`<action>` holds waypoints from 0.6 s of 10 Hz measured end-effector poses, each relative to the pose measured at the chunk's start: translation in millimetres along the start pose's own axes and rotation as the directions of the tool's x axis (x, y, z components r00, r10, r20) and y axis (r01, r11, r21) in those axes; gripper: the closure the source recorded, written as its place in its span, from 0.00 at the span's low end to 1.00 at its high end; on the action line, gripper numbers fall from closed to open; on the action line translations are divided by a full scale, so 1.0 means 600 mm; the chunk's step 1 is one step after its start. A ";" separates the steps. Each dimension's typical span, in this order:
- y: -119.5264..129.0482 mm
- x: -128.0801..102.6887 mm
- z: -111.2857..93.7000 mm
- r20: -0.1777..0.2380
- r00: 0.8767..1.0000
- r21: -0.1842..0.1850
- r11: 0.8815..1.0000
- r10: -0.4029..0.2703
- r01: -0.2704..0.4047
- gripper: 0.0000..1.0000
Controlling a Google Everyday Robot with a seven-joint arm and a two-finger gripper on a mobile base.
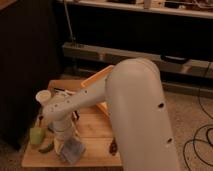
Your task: Wipe tray with towel
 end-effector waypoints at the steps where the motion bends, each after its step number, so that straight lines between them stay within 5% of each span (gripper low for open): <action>1: 0.002 -0.001 0.007 -0.008 1.000 -0.002 1.000 -0.004 0.004 0.29; 4: 0.009 0.001 0.031 -0.031 0.999 -0.009 1.000 -0.018 0.017 0.30; 6: 0.010 0.000 0.047 -0.035 0.999 -0.010 1.000 -0.021 0.020 0.47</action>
